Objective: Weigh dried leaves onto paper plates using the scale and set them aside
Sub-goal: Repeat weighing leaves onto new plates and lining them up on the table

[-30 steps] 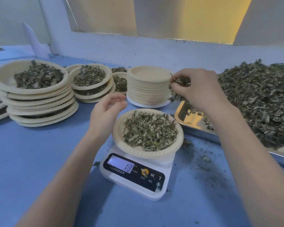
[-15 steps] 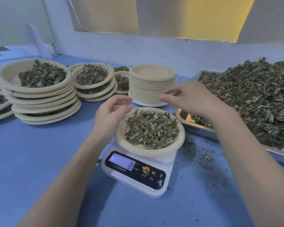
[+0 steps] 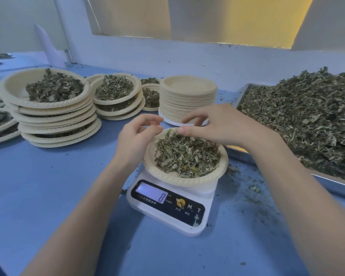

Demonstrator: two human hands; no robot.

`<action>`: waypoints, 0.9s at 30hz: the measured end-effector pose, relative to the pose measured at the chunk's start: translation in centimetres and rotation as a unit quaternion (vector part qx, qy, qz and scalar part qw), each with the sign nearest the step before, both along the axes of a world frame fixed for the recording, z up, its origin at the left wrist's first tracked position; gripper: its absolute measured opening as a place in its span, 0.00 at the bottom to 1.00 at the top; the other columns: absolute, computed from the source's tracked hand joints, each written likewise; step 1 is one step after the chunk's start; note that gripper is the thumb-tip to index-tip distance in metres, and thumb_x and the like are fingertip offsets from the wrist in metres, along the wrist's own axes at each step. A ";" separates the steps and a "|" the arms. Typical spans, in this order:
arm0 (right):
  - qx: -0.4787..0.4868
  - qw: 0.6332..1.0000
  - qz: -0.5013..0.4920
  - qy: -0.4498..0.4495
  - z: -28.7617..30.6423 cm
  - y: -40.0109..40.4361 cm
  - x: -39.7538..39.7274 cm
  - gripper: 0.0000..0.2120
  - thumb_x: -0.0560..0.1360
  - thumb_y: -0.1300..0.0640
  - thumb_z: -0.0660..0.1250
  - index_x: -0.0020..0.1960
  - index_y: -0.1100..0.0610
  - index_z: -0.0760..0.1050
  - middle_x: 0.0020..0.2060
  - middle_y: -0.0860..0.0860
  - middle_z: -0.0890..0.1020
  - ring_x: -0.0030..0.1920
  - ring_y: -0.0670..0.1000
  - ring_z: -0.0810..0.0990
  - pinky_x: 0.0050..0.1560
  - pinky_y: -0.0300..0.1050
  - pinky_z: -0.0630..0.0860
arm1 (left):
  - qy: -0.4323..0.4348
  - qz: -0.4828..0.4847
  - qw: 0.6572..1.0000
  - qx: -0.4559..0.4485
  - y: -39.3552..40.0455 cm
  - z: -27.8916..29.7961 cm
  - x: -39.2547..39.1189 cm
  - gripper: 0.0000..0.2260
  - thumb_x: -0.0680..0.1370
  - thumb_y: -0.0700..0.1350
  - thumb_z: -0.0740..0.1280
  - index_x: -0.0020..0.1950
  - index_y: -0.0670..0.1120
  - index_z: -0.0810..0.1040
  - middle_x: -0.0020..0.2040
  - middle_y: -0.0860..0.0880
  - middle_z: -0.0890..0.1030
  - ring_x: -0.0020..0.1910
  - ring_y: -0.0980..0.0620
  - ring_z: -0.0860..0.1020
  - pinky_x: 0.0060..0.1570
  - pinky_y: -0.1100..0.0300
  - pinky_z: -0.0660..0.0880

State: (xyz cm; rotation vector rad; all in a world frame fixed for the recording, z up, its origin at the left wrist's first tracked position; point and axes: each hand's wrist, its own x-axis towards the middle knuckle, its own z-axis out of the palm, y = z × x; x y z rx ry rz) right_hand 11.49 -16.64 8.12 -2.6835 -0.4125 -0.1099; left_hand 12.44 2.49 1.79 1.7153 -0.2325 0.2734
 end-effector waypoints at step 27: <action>-0.017 0.998 0.054 -0.035 -0.5 1.9 -0.6 0.06 0.73 0.52 0.71 0.50 0.47 0.83 0.42 0.45 0.84 0.37 0.36 0.77 0.40 0.29 0.71 | -0.001 0.007 1.000 0.007 0.3 0.0 0.0 0.13 0.65 0.49 0.65 0.48 0.52 0.81 0.44 0.56 0.79 0.38 0.66 0.76 0.44 0.64 0.71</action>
